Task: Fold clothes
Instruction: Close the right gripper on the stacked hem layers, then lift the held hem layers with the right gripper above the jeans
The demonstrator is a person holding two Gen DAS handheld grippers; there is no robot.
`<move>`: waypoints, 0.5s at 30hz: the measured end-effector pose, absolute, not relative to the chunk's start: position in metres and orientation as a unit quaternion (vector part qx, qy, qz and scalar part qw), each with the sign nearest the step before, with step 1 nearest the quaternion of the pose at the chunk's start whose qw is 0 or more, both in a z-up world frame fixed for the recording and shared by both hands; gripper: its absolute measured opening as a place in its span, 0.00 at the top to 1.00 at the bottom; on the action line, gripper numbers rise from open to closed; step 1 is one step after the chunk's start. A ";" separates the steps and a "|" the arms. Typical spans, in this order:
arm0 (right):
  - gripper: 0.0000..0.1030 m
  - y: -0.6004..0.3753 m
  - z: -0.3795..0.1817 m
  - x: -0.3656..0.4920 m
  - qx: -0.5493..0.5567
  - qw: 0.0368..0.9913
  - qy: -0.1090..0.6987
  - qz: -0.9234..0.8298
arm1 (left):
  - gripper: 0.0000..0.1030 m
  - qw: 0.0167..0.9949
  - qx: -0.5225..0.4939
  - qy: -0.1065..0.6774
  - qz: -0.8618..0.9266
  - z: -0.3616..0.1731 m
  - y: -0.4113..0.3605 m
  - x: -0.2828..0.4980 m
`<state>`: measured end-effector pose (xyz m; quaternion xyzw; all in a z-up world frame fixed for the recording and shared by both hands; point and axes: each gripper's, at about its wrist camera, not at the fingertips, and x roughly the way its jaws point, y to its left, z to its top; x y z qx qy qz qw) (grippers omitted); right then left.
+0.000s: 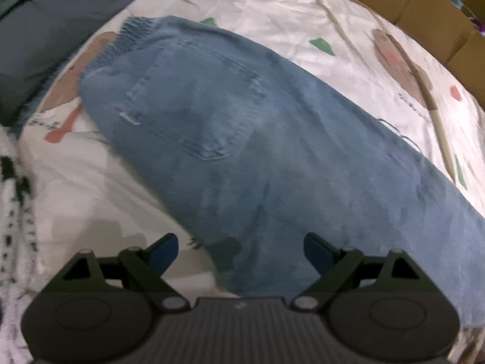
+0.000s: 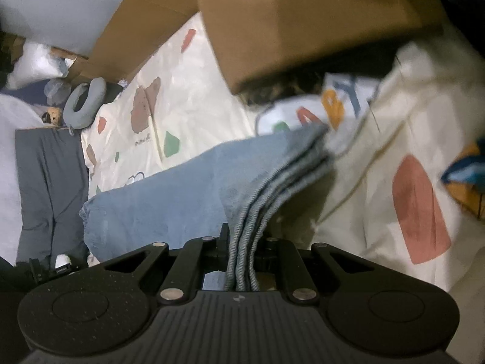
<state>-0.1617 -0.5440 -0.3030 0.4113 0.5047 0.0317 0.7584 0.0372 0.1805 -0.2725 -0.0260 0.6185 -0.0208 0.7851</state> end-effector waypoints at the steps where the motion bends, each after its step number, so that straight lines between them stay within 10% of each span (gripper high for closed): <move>1: 0.92 -0.541 -0.294 -0.158 0.405 0.762 0.505 0.033 | 0.11 0.784 -0.028 0.619 -0.033 -0.275 0.177 0.038; 15: 0.92 -0.523 -0.193 -0.109 0.352 0.807 0.468 0.077 | 0.11 0.769 -0.036 0.630 -0.105 -0.305 0.147 0.051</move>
